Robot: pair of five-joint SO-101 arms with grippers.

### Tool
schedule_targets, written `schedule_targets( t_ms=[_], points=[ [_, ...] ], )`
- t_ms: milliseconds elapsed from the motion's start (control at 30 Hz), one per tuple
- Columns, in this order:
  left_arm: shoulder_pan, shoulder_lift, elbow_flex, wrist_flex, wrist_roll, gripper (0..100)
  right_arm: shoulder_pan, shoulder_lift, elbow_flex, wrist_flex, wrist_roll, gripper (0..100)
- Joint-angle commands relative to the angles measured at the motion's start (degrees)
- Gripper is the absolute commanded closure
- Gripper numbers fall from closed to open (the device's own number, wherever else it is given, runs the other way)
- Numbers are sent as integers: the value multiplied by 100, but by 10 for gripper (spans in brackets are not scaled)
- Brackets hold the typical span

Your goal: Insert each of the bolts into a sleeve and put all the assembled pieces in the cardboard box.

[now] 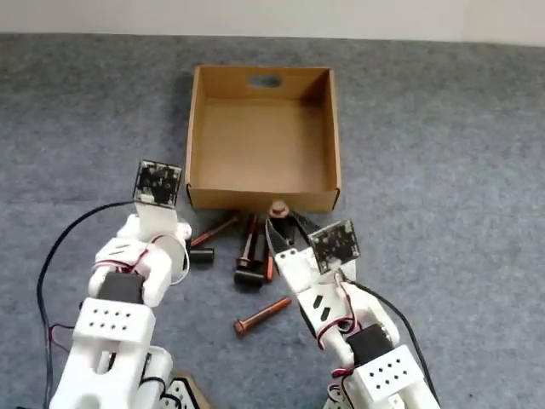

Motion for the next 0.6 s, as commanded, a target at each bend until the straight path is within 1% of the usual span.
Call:
schedule_targets(
  t_ms=[0,100,167,267,333,433,567],
  points=[
    [-92,84,338,-554,-35,990,40,-101,-892,1156,-26,993],
    [-84,13,699,-818,-35,990,40,-66,-2000,2378,-18,993],
    [-84,-66,840,-941,-35,989,40,-57,-2571,2809,-9,992],
    [-92,-233,954,-1037,-44,988,40,22,-3275,2949,-9,992],
    [-92,-347,1033,-1064,-44,988,40,374,-3741,2958,-9,992],
    [-92,-453,1077,-1055,-44,988,48,1393,-4444,2967,-9,992],
    [-92,-462,1077,-1046,-44,987,400,3143,-5358,2941,-18,992]
  ],
)
